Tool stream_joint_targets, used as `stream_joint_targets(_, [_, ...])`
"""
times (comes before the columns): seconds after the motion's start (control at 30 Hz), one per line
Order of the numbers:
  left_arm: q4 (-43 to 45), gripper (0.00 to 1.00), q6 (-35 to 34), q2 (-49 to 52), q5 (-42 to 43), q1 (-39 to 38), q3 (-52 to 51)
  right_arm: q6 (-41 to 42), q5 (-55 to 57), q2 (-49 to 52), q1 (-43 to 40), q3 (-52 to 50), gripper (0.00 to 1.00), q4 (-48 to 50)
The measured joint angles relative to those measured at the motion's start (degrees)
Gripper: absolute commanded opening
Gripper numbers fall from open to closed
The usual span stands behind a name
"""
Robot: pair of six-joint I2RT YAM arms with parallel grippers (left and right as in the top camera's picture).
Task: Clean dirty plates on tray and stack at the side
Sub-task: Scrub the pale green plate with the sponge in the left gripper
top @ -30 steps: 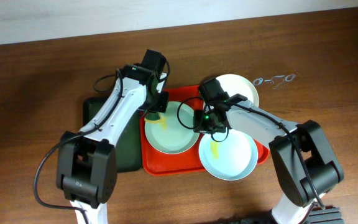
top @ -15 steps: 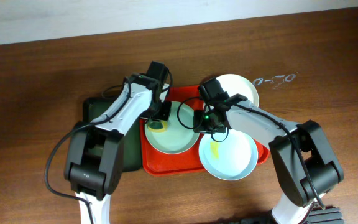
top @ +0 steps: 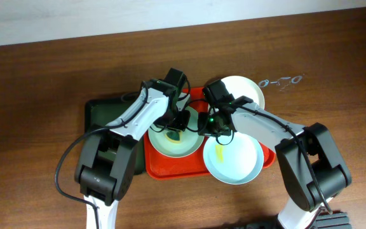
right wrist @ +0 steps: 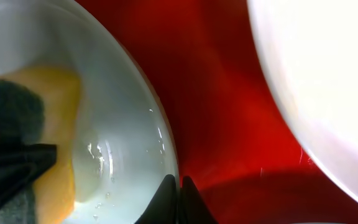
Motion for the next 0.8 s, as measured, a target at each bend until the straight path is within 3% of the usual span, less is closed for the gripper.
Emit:
stream_joint_targets(0.33, [1.22,0.00,-0.07,-6.01,-10.10,5.33,0.39,-0.09,-0.26,0.00,0.00,0.00,0.04,0.22])
stream_joint_targets(0.53, [11.02,0.00,-3.08,-6.16,-9.62,2.80,-11.02,-0.13,-0.28,0.00,0.00,0.00,0.04,0.15])
stream_joint_targets(0.8, [10.82,0.00,-2.34,-7.76,6.08,3.43,-13.75,-0.09,-0.24,0.00,0.00,0.00,0.04,0.02])
